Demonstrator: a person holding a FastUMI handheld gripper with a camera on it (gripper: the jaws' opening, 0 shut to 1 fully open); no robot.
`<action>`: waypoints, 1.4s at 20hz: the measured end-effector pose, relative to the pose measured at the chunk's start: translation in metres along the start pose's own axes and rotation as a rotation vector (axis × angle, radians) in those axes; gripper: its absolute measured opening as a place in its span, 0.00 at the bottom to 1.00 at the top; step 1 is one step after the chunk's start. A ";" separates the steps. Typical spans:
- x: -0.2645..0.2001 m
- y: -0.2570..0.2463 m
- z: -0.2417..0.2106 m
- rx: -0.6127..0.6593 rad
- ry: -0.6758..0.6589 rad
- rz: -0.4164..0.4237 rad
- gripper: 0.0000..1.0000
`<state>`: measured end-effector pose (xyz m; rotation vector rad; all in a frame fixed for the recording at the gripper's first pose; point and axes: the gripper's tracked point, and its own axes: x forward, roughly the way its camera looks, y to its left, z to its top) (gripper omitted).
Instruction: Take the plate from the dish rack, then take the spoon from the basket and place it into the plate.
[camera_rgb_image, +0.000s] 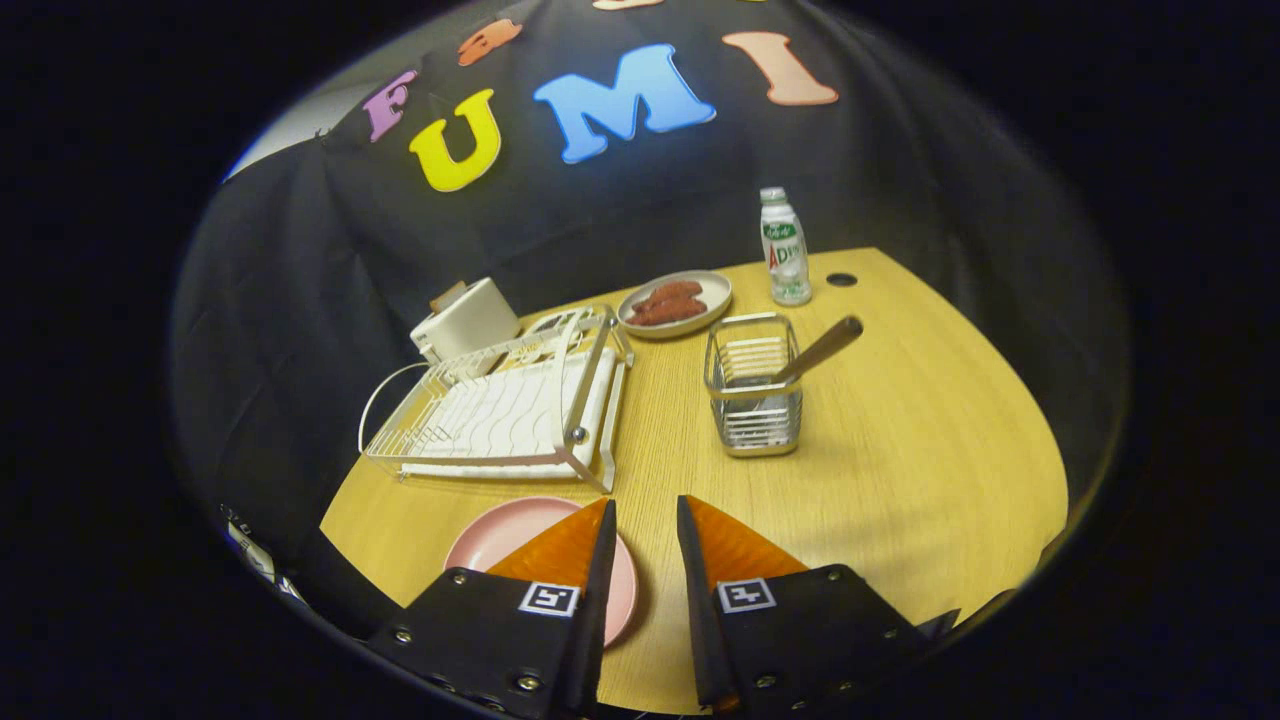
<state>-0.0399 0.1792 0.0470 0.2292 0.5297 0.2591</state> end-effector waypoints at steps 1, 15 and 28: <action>-0.007 -0.003 0.013 -0.013 -0.051 -0.009 0.36; -0.040 -0.063 0.111 -0.299 -0.485 -0.132 0.36; 0.044 -0.108 0.099 -0.195 -0.505 -0.128 0.91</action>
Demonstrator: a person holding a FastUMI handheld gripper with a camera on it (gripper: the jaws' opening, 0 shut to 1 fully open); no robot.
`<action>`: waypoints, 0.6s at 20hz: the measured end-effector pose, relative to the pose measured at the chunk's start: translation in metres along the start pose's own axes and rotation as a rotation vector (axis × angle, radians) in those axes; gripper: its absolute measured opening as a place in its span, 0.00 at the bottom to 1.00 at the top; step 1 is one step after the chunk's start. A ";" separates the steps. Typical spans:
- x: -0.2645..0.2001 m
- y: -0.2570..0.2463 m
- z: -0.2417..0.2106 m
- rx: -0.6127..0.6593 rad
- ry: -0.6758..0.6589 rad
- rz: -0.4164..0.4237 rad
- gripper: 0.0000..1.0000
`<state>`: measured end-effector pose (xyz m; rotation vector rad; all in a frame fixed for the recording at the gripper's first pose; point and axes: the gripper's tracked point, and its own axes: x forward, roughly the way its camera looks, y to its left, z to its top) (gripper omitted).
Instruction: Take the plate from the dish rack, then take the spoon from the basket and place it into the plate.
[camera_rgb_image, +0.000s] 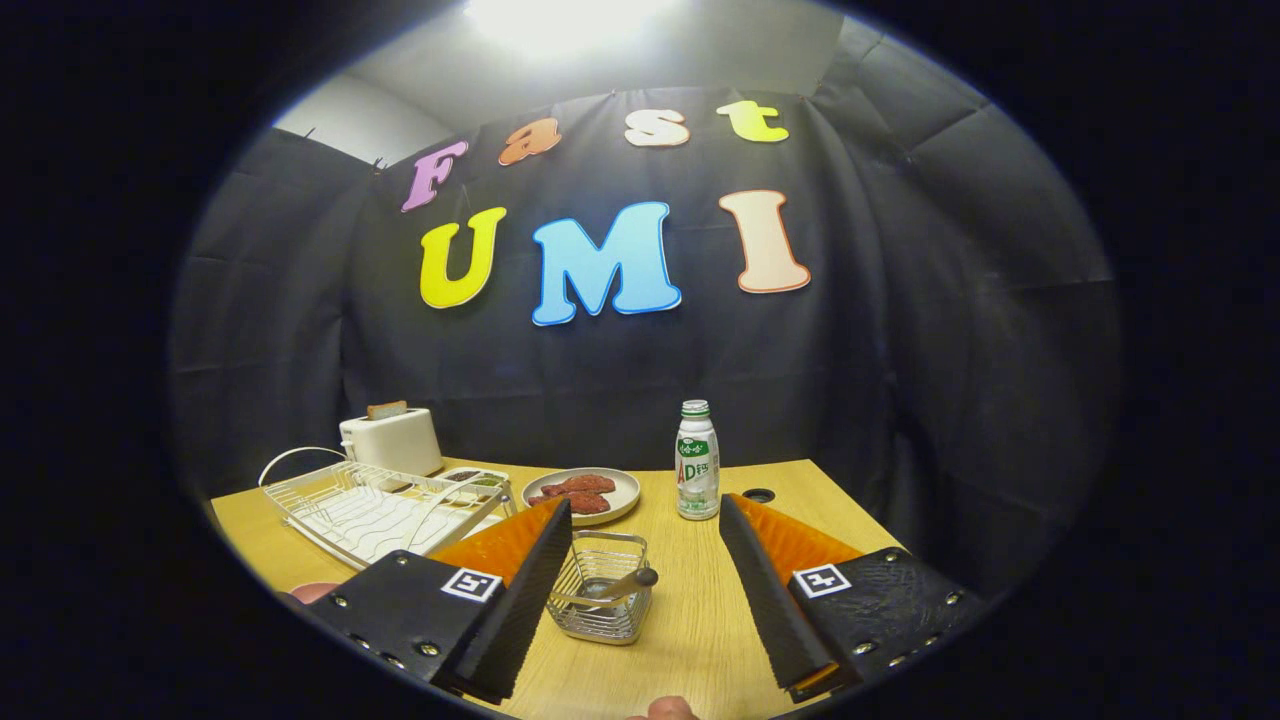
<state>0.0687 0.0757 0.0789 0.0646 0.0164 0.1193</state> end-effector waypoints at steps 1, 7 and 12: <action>0.005 0.001 -0.007 0.009 0.007 0.000 0.91; 0.027 0.012 -0.026 0.046 0.026 0.016 0.67; 0.030 0.017 -0.024 0.065 0.034 0.020 0.13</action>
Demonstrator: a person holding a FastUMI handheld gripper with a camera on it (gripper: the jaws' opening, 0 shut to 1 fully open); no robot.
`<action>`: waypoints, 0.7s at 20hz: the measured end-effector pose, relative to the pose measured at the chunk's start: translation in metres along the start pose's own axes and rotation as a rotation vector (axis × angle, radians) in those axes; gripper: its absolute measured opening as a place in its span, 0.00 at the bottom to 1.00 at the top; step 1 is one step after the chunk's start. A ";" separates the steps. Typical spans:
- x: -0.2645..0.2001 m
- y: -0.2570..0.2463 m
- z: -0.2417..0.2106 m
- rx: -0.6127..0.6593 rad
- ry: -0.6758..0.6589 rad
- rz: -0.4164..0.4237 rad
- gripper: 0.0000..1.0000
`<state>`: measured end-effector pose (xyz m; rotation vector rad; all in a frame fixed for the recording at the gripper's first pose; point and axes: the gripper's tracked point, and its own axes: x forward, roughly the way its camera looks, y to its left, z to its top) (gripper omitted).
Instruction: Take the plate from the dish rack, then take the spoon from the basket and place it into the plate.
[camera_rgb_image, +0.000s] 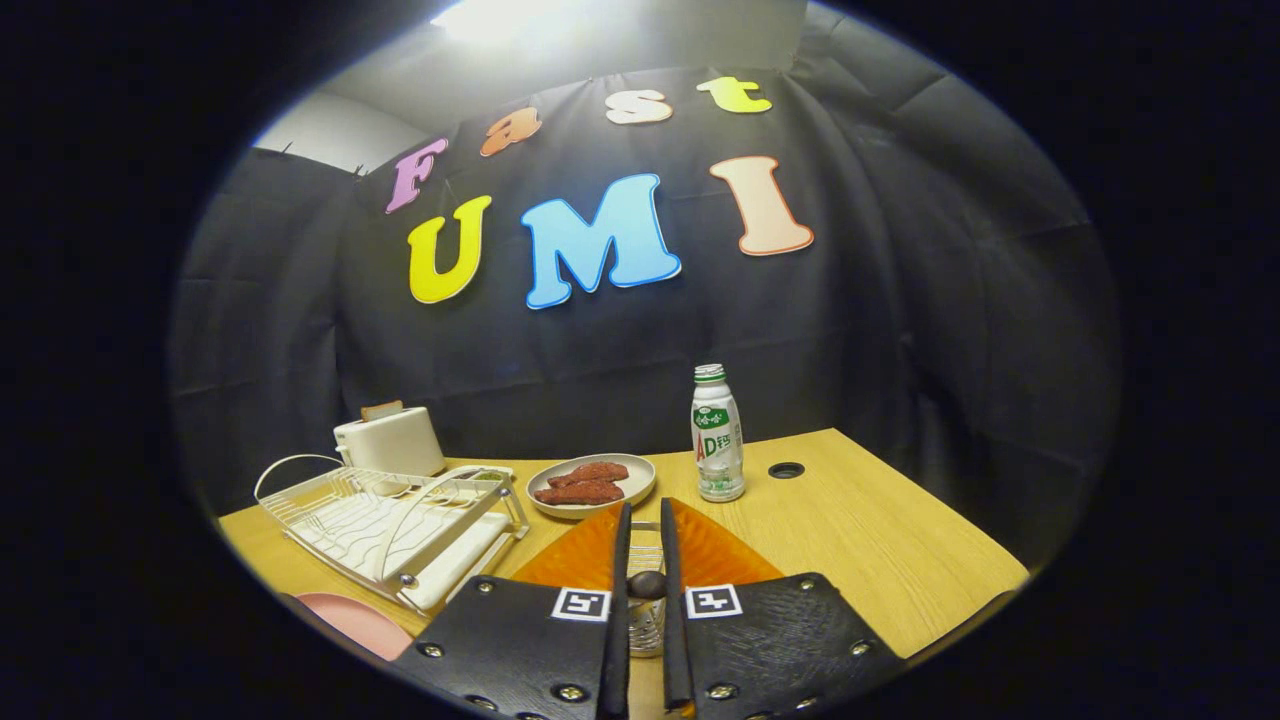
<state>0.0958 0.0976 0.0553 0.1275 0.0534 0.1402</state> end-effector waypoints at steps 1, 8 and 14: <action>0.003 0.006 0.001 0.001 0.005 0.021 0.08; 0.003 0.014 0.016 -0.034 0.061 0.041 0.07; 0.007 0.014 0.040 -0.032 0.074 0.021 0.05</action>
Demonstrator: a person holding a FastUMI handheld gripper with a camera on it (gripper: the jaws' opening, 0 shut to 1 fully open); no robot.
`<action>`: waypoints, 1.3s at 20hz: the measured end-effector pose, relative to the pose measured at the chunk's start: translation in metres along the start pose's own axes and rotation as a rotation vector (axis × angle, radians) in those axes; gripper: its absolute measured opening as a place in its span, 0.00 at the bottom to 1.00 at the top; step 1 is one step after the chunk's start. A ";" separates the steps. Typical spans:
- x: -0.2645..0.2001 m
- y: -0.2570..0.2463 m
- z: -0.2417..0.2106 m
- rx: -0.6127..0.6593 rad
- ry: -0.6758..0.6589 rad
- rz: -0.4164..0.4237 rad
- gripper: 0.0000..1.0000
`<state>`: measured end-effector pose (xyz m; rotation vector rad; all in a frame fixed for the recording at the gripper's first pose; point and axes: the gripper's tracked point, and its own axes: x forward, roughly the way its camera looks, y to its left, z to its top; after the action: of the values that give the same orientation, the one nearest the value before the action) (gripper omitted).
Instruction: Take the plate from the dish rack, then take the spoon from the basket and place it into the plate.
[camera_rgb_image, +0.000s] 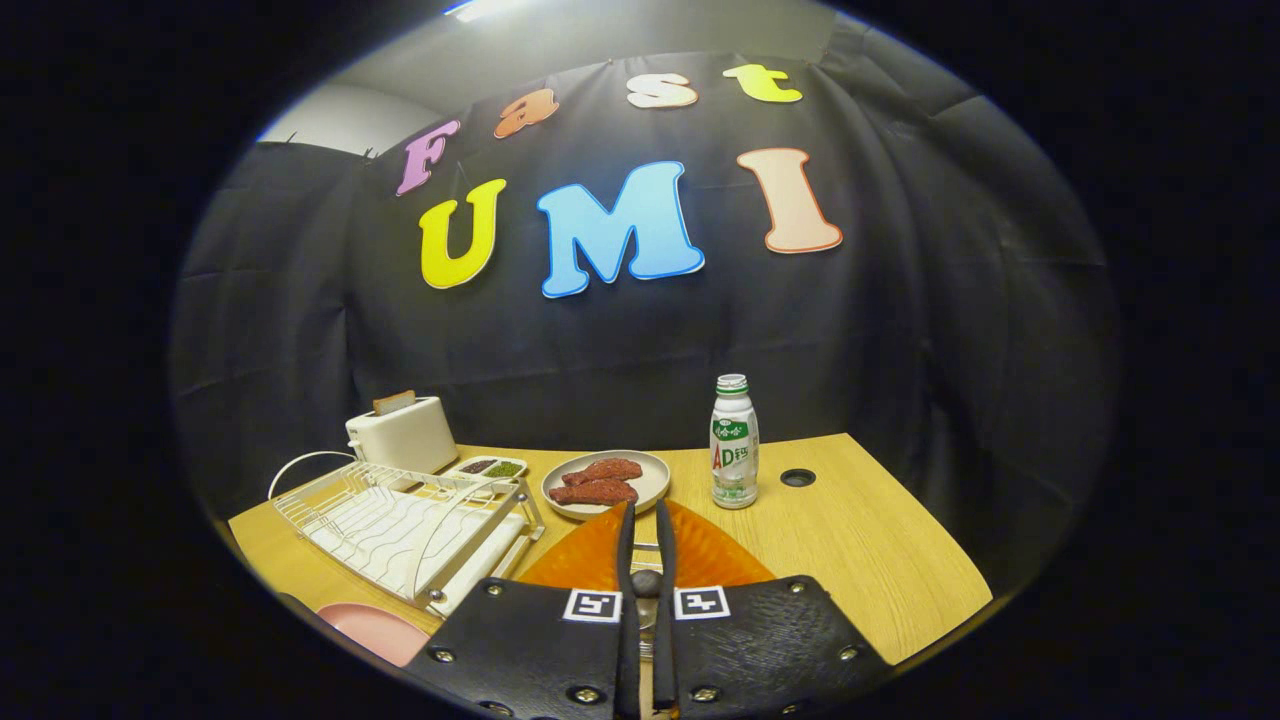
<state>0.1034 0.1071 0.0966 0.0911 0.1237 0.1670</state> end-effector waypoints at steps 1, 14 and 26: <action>-0.001 -0.001 0.005 -0.005 0.003 -0.008 0.05; -0.070 0.041 0.111 -0.052 -0.079 -0.002 0.05; -0.143 0.078 0.100 -0.055 -0.025 0.021 0.05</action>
<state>-0.0362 0.1511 0.2196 0.0393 0.0934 0.1902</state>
